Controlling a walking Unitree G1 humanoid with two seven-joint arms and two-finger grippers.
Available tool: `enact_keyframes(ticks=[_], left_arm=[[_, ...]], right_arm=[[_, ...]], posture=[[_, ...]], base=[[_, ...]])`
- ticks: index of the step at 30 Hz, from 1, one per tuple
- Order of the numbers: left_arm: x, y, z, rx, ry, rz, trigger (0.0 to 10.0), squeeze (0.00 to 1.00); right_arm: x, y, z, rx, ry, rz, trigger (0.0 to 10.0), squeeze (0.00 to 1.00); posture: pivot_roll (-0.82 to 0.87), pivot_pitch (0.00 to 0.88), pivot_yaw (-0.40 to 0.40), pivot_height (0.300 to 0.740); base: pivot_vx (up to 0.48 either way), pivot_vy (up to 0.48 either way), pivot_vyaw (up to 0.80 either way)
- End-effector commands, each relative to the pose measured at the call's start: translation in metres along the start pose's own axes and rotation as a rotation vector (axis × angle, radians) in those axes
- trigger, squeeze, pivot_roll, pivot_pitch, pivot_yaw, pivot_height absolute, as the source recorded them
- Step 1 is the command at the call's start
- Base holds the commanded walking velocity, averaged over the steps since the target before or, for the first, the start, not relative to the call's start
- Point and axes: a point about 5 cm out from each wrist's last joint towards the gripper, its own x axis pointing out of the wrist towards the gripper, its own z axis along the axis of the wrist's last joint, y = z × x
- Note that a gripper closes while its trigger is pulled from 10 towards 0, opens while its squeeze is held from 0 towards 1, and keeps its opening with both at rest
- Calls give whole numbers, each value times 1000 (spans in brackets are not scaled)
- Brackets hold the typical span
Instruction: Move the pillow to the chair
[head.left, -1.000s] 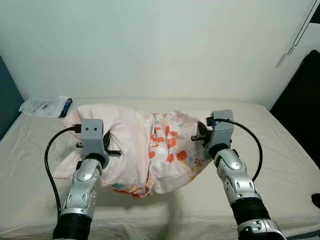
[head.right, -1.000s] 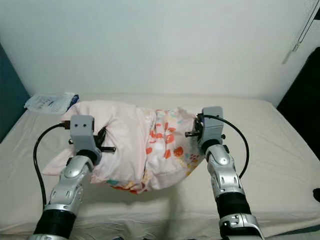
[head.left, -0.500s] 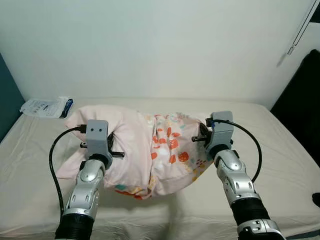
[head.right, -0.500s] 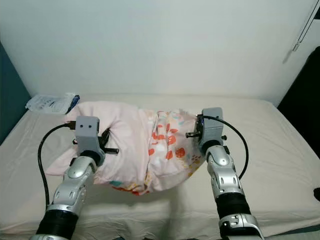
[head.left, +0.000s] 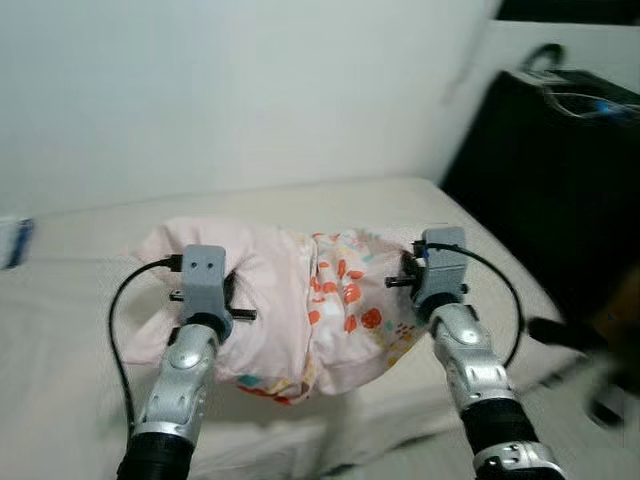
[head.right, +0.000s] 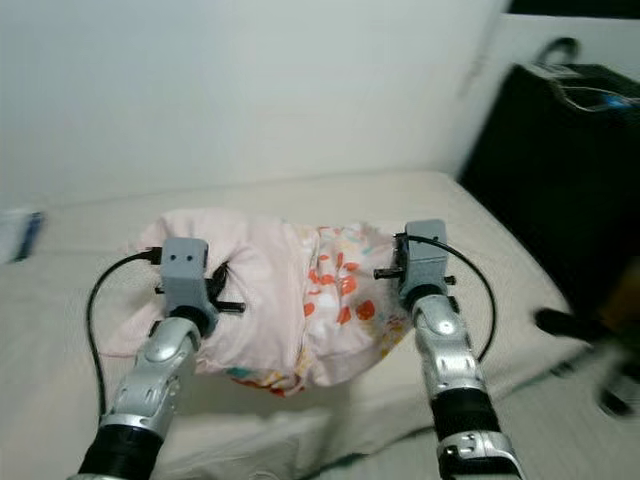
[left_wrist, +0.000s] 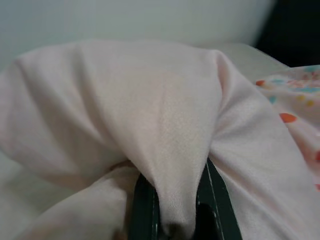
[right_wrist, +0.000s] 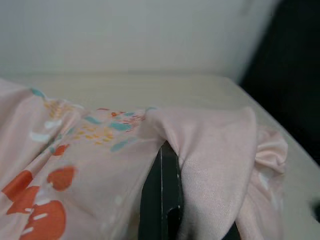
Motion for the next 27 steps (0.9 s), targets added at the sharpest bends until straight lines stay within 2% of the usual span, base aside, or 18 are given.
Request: enact_keyframes(ticks=[1, 22, 27], left_arm=[[3, -14, 10, 13, -45, -62, 10000, 0], [3, -12, 9, 15, -39, -45, 10000, 0], [4, -13, 9, -17, -39, -35, 10000, 0]], right_arm=[[3, 2, 8, -26, -27, 10, 10000, 0], [3, 4, 5, -29, -17, 19, 10000, 0], [2, 5, 5, -27, -16, 23, 10000, 0]], posture=[[-82, 0, -77, 740], [-75, 0, -88, 740], [-72, 0, -92, 740]], base=[[0, 0, -800], [0, 0, -800], [0, 0, -800]])
